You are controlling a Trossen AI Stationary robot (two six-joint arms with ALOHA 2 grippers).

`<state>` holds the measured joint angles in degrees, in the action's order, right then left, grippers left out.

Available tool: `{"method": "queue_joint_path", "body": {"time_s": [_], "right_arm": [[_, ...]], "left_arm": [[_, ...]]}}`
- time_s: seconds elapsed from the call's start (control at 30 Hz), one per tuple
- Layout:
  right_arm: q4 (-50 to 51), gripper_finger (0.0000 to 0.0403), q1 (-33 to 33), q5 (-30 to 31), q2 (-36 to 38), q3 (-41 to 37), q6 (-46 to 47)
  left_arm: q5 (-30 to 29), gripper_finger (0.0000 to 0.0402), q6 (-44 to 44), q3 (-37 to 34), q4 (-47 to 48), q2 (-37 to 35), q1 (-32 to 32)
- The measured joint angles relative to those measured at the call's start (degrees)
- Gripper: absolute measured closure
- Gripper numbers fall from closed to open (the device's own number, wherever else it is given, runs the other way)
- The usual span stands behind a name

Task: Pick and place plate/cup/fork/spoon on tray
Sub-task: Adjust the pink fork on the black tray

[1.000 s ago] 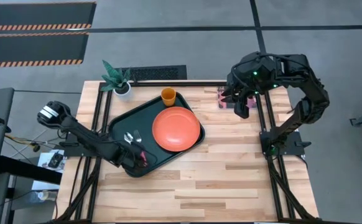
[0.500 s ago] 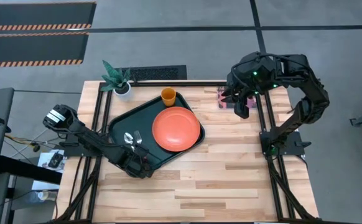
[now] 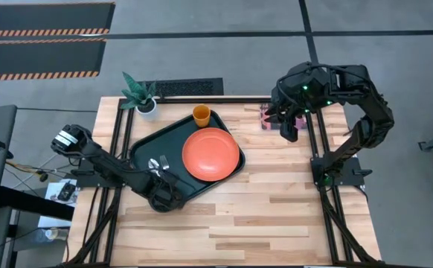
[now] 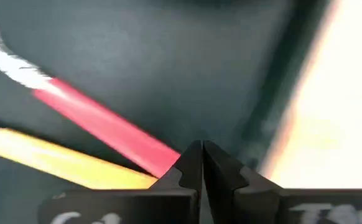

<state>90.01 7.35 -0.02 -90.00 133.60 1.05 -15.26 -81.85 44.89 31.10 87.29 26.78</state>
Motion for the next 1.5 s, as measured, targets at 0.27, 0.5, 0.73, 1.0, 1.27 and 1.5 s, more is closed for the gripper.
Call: {"method": "queue_joint_path", "body": {"time_s": [0.27, 0.5, 0.73, 1.0, 1.27, 1.5], "right_arm": [[0.0, 0.0280, 0.0, 0.0, 0.0, 0.0, 0.0], [0.0, 0.0280, 0.0, 0.0, 0.0, 0.0, -0.2], [0.0, 0.0280, 0.0, 0.0, 0.0, 0.0, -0.2], [0.0, 0.0280, 0.0, 0.0, 0.0, 0.0, -1.3], [0.0, 0.0280, 0.0, 0.0, 0.0, 0.0, -1.5], [0.0, 0.0280, 0.0, 0.0, 0.0, 0.0, -1.5]], "left_arm": [[1.8, 0.0401, 1.7, 1.8, 5.0, 0.0, 1.5], [1.5, 0.0401, 1.9, 1.6, 6.5, 0.2, 1.4], [1.6, 0.0401, 2.1, 1.6, 6.7, 2.2, 1.4], [2.3, 0.0401, 1.9, 1.6, 5.5, 3.1, 1.4], [2.0, 0.0401, 1.7, 1.6, 6.5, 3.1, 0.6], [1.5, 0.0401, 3.2, 1.6, 6.5, 3.1, -1.6]]}}
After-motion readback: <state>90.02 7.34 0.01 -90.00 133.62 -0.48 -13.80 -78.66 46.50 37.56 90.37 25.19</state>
